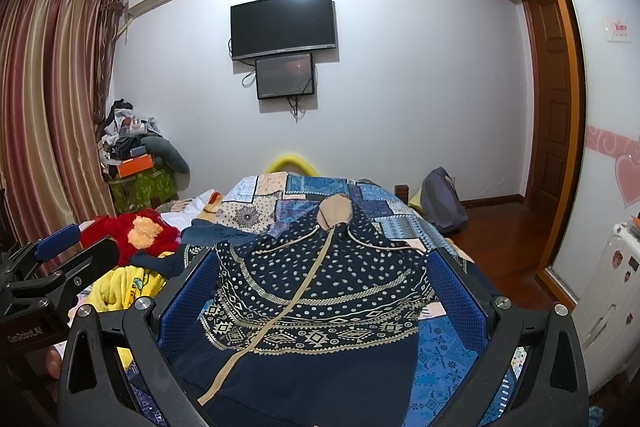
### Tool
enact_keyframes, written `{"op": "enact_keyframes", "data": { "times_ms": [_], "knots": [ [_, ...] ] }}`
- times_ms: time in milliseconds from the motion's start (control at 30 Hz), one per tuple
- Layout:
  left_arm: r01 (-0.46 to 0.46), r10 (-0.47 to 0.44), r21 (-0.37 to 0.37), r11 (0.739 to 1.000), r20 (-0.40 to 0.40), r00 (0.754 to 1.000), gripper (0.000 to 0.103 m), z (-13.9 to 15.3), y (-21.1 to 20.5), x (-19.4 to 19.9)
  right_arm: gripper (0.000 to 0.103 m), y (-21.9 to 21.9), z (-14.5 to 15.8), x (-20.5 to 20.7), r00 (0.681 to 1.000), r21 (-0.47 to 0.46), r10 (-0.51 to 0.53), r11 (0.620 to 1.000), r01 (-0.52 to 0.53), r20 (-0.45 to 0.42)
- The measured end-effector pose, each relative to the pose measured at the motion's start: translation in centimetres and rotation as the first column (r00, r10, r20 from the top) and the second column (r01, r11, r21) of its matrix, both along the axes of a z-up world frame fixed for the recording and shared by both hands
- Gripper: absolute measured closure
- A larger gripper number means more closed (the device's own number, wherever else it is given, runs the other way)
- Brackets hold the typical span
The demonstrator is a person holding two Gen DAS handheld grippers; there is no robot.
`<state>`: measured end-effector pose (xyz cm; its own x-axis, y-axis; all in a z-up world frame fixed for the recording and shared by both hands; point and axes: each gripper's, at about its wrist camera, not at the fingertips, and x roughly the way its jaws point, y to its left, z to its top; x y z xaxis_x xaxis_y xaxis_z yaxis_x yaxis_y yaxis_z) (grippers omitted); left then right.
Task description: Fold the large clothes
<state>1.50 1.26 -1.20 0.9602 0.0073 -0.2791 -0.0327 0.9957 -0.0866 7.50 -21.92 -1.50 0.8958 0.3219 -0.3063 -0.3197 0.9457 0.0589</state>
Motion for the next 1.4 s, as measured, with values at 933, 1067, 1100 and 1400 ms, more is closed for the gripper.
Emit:
{"op": "enact_keyframes", "data": {
  "times_ms": [933,1067,1100,1400],
  "knots": [
    [-0.253,0.239,-0.032,0.967,-0.241,0.941,0.000,-8.3,16.4,15.6,0.000,7.7,-7.6,19.2,0.957,-0.115,0.090,0.985,-0.126,-0.277],
    [-0.303,0.255,-0.108,0.947,-0.322,0.912,0.000,-11.3,21.9,18.5,0.000,9.5,-9.7,24.7,0.934,-0.151,0.098,0.976,-0.158,-0.343],
    [-0.312,0.254,-0.123,0.942,-0.347,0.903,0.000,-12.2,23.3,19.1,0.000,9.9,-10.2,26.2,0.928,-0.160,0.095,0.974,-0.161,-0.359],
    [-0.373,0.202,-0.212,0.903,-0.557,0.805,0.019,-20.5,31.3,23.9,0.000,11.6,-15.7,35.9,0.873,-0.176,0.045,0.973,-0.147,-0.486]
  ]
}}
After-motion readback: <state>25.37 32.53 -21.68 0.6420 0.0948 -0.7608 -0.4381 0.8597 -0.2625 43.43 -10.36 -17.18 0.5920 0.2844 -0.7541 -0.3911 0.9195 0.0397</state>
